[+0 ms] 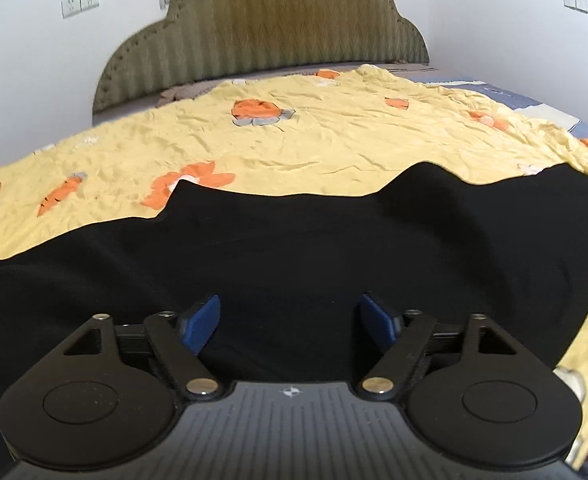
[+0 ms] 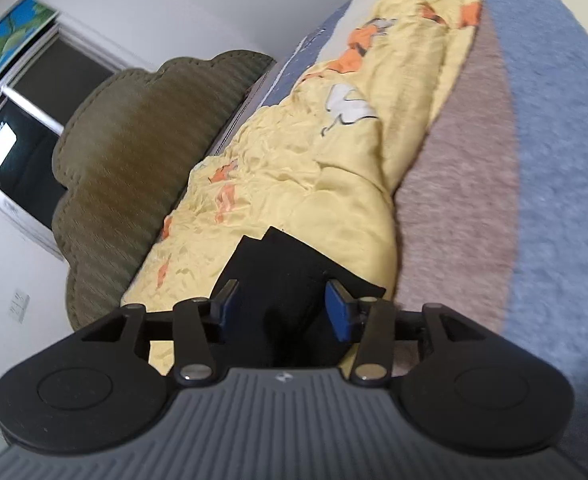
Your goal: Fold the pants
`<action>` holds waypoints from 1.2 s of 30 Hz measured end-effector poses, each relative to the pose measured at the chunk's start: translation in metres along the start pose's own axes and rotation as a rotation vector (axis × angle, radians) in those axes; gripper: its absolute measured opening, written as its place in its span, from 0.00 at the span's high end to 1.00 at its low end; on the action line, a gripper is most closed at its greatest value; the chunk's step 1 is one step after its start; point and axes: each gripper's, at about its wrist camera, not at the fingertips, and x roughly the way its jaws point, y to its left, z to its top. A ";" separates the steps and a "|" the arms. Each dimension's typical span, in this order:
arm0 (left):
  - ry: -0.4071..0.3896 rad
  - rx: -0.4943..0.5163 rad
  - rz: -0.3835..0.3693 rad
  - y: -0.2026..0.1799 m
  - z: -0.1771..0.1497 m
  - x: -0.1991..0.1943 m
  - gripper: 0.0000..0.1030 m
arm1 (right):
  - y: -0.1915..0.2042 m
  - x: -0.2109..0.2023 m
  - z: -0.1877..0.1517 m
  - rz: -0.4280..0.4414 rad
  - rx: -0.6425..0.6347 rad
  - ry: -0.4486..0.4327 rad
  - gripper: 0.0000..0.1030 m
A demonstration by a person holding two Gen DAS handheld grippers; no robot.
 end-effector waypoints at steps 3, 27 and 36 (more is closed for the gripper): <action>-0.023 0.017 0.015 -0.002 -0.002 0.000 0.21 | 0.004 0.000 -0.001 -0.046 -0.036 -0.016 0.90; -0.016 -0.004 -0.013 0.002 -0.005 0.002 0.17 | -0.036 -0.044 -0.012 -0.124 0.121 -0.115 0.34; -0.016 -0.003 -0.012 0.001 -0.005 0.003 0.16 | -0.040 -0.029 -0.007 0.092 0.275 -0.086 0.37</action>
